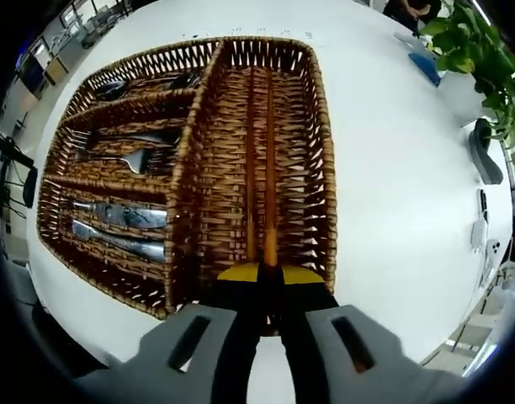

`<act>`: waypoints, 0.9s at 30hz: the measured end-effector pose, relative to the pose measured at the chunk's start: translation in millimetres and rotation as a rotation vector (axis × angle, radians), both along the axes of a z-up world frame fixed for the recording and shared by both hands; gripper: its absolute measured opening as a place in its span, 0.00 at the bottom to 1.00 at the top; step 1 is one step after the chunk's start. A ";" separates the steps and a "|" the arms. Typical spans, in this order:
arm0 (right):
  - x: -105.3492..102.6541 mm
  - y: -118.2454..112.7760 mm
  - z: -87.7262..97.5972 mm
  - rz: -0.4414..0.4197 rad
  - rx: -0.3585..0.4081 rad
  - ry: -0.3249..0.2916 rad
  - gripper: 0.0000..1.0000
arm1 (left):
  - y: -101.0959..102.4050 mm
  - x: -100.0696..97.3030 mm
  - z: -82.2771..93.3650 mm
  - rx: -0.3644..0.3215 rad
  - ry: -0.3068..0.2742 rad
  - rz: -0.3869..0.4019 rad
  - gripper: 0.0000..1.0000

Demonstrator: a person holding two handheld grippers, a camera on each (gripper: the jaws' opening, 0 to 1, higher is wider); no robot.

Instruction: Arrange the knives, forks, and spoons in their matching storage slots by inserting each utensil handle-first until every utensil is classified and aligned in the correct compartment

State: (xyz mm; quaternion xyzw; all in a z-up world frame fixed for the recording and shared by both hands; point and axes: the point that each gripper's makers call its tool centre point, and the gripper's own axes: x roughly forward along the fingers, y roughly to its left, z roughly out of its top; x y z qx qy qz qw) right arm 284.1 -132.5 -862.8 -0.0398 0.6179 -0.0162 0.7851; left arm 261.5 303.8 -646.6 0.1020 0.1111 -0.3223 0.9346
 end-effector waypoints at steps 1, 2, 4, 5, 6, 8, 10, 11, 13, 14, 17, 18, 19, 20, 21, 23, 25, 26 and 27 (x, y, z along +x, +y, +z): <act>0.7 1.4 -1.4 0.007 0.005 -0.009 0.04 | 0.0 0.3 0.3 0.001 0.000 0.001 0.99; -0.2 3.1 -4.3 0.015 0.014 -0.005 0.04 | 0.2 0.5 0.3 0.002 0.000 0.002 0.99; 2.2 2.5 -5.8 0.003 0.010 -0.007 0.04 | 0.6 0.6 -0.3 0.004 0.003 0.003 0.99; 2.0 2.5 -5.3 -0.007 0.010 0.003 0.04 | 0.7 0.7 -0.7 0.006 0.006 0.003 0.99; 2.2 2.4 -5.6 -0.008 0.012 0.012 0.04 | 0.9 0.9 -1.4 0.011 0.007 0.004 0.99; 3.8 0.5 -6.8 -0.018 0.018 0.020 0.04 | 0.4 1.3 -1.9 0.010 0.008 0.005 0.99; 5.3 -2.1 -9.1 -0.029 0.037 0.022 0.04 | -0.8 1.6 -2.3 0.009 0.010 0.008 0.98; 4.4 -1.1 -8.5 -0.023 0.037 0.021 0.04 | -1.7 1.5 -2.6 0.008 0.011 0.009 0.98; 4.4 -0.1 -8.9 0.005 0.027 0.018 0.04 | -4.7 0.2 -4.7 0.006 0.014 0.004 0.98; 4.4 0.1 -9.0 0.006 0.025 0.019 0.04 | -6.4 -0.7 -5.3 0.008 0.014 0.001 0.98; 5.4 -1.0 -9.3 0.007 0.033 0.043 0.04 | -10.2 -2.0 -8.1 0.007 0.016 -0.009 0.98; 5.1 -1.4 -9.4 0.001 0.044 0.049 0.05 | -11.0 -2.4 -7.7 0.005 0.016 -0.010 0.98; 4.1 -1.6 -8.6 -0.001 0.059 0.052 0.05 | -12.1 -2.9 -7.0 0.003 0.014 -0.012 0.98; 3.5 -2.0 -8.5 0.001 0.070 0.050 0.05 | -13.0 -3.4 -6.2 0.001 0.013 -0.014 0.98; 3.0 -1.8 -8.3 -0.001 0.078 0.045 0.04 | -14.5 -4.4 -5.0 -0.002 0.010 -0.018 0.98; 3.1 0.1 -8.1 0.036 0.056 0.032 0.05 | -16.2 -5.8 -3.8 -0.007 0.004 -0.023 0.99; 5.0 1.0 -7.3 0.112 0.016 0.008 0.05 | -17.4 -7.1 -1.2 -0.017 -0.005 -0.023 0.99; 3.4 2.3 -7.0 0.108 0.017 0.021 0.05 | -18.2 -7.8 0.3 -0.025 -0.007 -0.023 0.99; 3.4 2.4 -6.1 0.127 0.010 0.022 0.05 | -18.9 -8.7 0.9 -0.028 -0.008 -0.025 0.99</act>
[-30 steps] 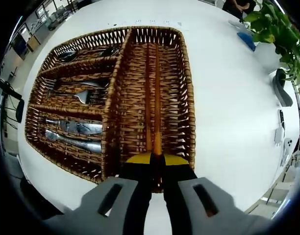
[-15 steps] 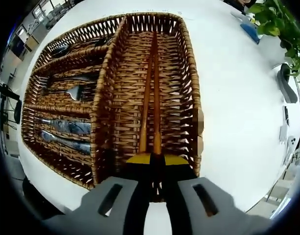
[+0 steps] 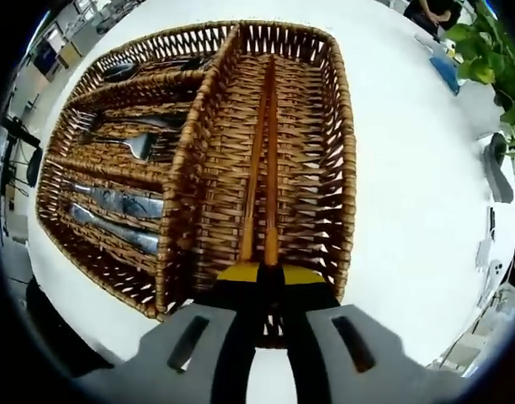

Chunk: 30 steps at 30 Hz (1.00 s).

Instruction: Arrange the knives, forks, and spoons in their matching storage slots by inserting each utensil handle-first until every utensil is classified and aligned in the correct compartment

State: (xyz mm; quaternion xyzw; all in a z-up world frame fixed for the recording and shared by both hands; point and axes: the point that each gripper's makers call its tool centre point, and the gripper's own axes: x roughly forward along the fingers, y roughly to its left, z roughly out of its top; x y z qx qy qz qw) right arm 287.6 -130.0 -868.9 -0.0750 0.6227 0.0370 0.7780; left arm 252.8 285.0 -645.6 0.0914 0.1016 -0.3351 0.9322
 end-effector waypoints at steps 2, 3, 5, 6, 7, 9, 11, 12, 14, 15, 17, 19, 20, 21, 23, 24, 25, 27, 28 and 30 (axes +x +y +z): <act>-1.0 0.4 1.5 -0.011 0.010 -0.006 0.06 | -0.5 -2.7 -0.5 0.001 -0.001 -0.008 0.99; -1.3 0.8 2.4 -0.015 0.017 -0.009 0.08 | -0.3 -4.3 -0.5 0.001 -0.001 -0.014 0.99; 2.6 7.1 7.3 0.011 0.037 -0.050 0.18 | 0.5 -5.4 -1.0 0.003 0.002 -0.020 0.99; 3.9 16.8 10.5 0.014 0.077 -0.065 0.23 | 1.6 -5.8 -0.8 0.003 0.003 -0.021 0.99; 4.8 19.8 12.9 0.009 0.085 -0.075 0.31 | 1.4 -6.5 0.3 0.001 0.005 -0.024 0.99; 10.1 18.1 20.1 0.059 0.049 -0.116 0.38 | 2.6 -6.2 1.2 -0.002 0.006 -0.031 0.99; 17.3 20.9 32.7 0.156 0.023 -0.188 0.42 | 1.4 -6.3 3.9 -0.004 0.010 -0.038 0.99; 18.4 20.6 36.3 0.208 0.028 -0.202 0.43 | 0.7 -6.4 5.0 -0.003 0.010 -0.042 0.99; 20.6 18.9 45.9 0.195 0.048 -0.246 0.48 | 1.3 -5.9 4.6 0.002 0.017 -0.046 0.99; 19.7 20.3 49.3 0.194 0.065 -0.254 0.50 | 1.3 -6.2 3.7 -0.003 0.039 -0.046 0.99; 25.7 14.2 56.5 0.218 0.033 -0.303 0.57 | 1.2 -6.1 3.7 -0.020 0.054 -0.046 0.99; 29.7 17.1 67.0 0.263 0.037 -0.376 0.69 | 0.0 -6.6 4.2 -0.030 0.054 -0.050 0.99; 37.3 23.5 76.0 0.311 0.050 -0.459 0.71 | -1.8 -7.0 5.6 -0.026 0.044 -0.055 0.99; 42.2 24.8 86.9 0.350 0.038 -0.527 0.73 | -2.7 -6.8 6.3 -0.022 0.037 -0.059 0.99; 37.3 23.4 89.8 0.353 0.020 -0.515 0.80 | -7.3 -7.3 7.2 -0.018 0.038 -0.072 0.99; 36.2 25.9 93.1 0.354 0.035 -0.519 0.82 | -9.9 -7.4 8.2 -0.017 0.035 -0.076 0.99; 37.3 28.2 99.1 0.356 0.049 -0.545 0.88 | -11.7 -7.8 9.8 -0.018 0.032 -0.078 0.99; 38.2 31.9 107.2 0.368 0.062 -0.583 0.99 | -16.2 -7.9 12.2 -0.027 0.032 -0.082 0.99; 32.5 33.7 111.5 0.386 0.061 -0.584 1.00 | -17.9 -7.7 12.7 -0.031 0.032 -0.079 0.99; 31.3 36.8 117.7 0.412 0.073 -0.623 1.00 | -20.9 -6.4 14.7 -0.041 0.028 -0.062 0.99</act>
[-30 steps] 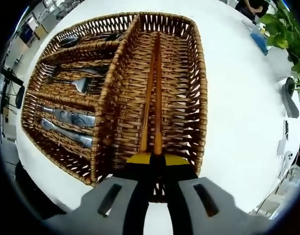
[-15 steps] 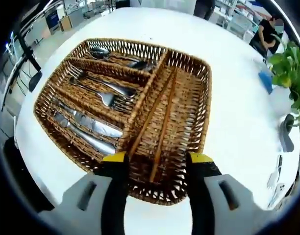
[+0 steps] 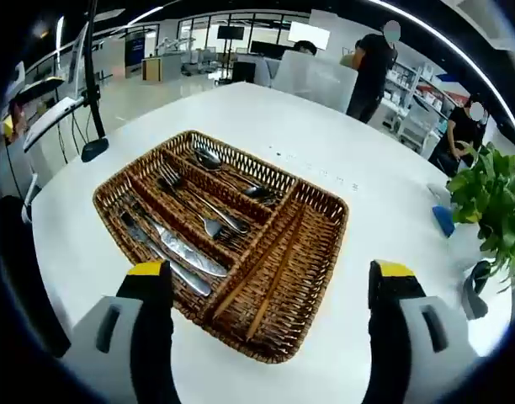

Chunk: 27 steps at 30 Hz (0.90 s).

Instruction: Arrange the knives, forks, and spoons in their matching storage slots by inserting each utensil handle-first until every utensil is classified and aligned in the correct compartment

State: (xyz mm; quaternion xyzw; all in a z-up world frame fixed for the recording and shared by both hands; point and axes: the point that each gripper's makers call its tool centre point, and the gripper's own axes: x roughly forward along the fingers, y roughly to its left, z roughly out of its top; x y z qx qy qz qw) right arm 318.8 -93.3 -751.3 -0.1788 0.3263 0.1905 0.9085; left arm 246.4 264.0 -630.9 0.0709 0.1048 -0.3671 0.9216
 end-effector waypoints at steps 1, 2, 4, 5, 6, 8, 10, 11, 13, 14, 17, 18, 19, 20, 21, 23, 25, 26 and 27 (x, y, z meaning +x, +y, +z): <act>-1.5 0.5 1.4 0.014 0.002 -0.004 1.00 | -0.7 0.2 0.7 -0.002 0.000 0.004 0.99; -5.3 -2.4 3.5 0.016 0.006 -0.006 1.00 | -2.9 0.6 3.4 -0.010 -0.005 0.017 0.99; -10.2 -5.8 8.3 0.017 0.034 -0.012 1.00 | -5.5 1.1 6.8 -0.019 -0.004 0.045 0.99; -11.2 -6.3 12.1 0.018 0.050 -0.021 1.00 | -6.8 0.5 8.0 -0.020 -0.003 0.054 0.99; -12.1 -7.3 18.3 0.013 0.071 -0.040 1.00 | -7.7 0.0 8.8 -0.021 -0.003 0.058 0.99; -13.8 -9.5 30.6 0.005 0.114 -0.077 1.00 | -14.4 -5.4 9.5 -0.008 -0.003 0.067 0.99; -16.5 -12.2 40.4 -0.006 0.151 -0.105 1.00 | -18.8 -9.4 10.4 0.000 -0.003 0.075 0.99; -18.4 -13.9 44.1 -0.013 0.168 -0.113 1.00 | -19.8 -10.6 10.8 0.001 -0.003 0.078 0.99; -22.2 -17.1 51.6 -0.027 0.201 -0.130 1.00 | -21.7 -13.0 11.7 0.003 -0.003 0.084 0.99; -26.8 -21.1 55.0 -0.039 0.216 -0.132 1.00 | -25.9 -17.2 15.6 -0.018 -0.015 0.101 0.99; -36.7 -29.0 57.7 -0.056 0.221 -0.127 1.00 | -30.5 -20.5 15.9 -0.031 -0.027 0.111 0.99; -42.0 -30.7 59.7 -0.059 0.228 -0.126 1.00 | -32.7 -22.2 15.6 -0.035 -0.026 0.113 0.99; -46.5 -31.2 63.5 -0.053 0.231 -0.137 1.00 | -35.6 -24.4 15.6 -0.039 -0.028 0.113 0.99; -51.1 -31.6 67.3 -0.047 0.235 -0.148 1.00 | -38.4 -26.5 15.5 -0.042 -0.030 0.113 0.99; -55.6 -32.1 71.0 -0.041 0.238 -0.159 1.00 | -41.3 -28.6 15.5 -0.046 -0.032 0.113 0.99; -68.6 -34.9 79.5 -0.021 0.226 -0.178 1.00 | -48.4 -33.9 14.4 -0.050 -0.035 0.110 0.99; -77.6 -36.9 85.2 -0.018 0.226 -0.183 1.00 | -52.1 -37.4 13.2 -0.044 -0.028 0.110 0.99; -82.1 -37.9 88.1 -0.017 0.226 -0.186 1.00 | -54.0 -39.1 12.6 -0.041 -0.025 0.110 0.99; -90.7 -38.0 94.2 -0.007 0.233 -0.194 1.00 | -56.4 -42.7 14.1 -0.041 -0.025 0.111 0.99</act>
